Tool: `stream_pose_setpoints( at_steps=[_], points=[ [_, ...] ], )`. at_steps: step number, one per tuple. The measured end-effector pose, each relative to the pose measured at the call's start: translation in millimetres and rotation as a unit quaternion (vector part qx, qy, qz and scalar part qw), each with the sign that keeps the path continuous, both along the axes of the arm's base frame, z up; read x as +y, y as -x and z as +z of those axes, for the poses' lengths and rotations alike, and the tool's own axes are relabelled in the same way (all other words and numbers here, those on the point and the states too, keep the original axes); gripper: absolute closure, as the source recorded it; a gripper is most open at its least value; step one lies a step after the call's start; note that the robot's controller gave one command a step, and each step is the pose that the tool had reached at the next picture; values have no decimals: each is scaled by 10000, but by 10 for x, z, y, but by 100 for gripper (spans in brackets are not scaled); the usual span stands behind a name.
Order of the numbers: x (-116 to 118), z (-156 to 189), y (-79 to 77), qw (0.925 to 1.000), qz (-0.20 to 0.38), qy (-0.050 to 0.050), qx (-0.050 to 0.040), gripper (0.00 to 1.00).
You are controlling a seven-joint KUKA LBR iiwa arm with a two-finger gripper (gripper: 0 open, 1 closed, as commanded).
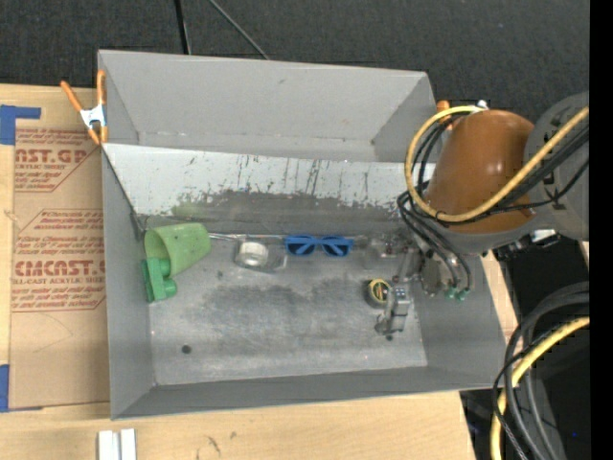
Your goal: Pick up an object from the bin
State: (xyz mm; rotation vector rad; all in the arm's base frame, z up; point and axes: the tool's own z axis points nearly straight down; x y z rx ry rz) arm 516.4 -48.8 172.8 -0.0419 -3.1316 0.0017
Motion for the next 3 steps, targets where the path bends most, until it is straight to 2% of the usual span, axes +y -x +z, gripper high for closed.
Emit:
stream_pose_setpoints(
  at_steps=[1,2,3],
  points=[
    [-414,-764,-300,9943,1068,-10,-32,0],
    [-647,-1051,-304,9938,1114,-11,-42,0],
    [-637,-1021,-313,9937,1122,-11,-45,100]
  ],
)
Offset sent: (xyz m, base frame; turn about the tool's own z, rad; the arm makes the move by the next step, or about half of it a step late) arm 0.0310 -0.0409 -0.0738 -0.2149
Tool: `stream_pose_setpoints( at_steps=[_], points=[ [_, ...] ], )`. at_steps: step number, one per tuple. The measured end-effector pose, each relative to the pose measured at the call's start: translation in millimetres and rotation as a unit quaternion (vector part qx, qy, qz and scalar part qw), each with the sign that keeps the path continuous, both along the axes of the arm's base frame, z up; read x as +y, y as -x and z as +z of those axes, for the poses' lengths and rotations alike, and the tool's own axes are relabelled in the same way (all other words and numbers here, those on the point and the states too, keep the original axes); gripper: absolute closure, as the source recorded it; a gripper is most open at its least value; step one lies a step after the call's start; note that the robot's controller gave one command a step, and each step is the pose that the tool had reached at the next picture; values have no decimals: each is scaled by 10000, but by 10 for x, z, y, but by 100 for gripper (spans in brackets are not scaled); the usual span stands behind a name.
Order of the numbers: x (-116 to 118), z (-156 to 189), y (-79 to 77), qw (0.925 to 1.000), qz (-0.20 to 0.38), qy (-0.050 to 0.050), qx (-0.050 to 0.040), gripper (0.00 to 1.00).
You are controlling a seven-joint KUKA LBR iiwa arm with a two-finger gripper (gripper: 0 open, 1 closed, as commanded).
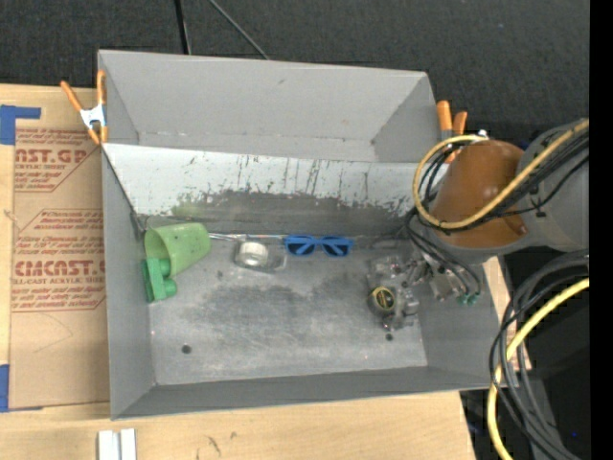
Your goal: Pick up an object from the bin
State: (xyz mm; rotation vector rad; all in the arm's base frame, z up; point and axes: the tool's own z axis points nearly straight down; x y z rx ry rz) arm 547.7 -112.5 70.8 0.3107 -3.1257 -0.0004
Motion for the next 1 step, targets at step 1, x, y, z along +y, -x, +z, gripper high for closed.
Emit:
stream_pose_setpoints(
  at_steps=[1],
  points=[
    [-62,1420,-144,9998,187,12,-57,100]
  ],
)
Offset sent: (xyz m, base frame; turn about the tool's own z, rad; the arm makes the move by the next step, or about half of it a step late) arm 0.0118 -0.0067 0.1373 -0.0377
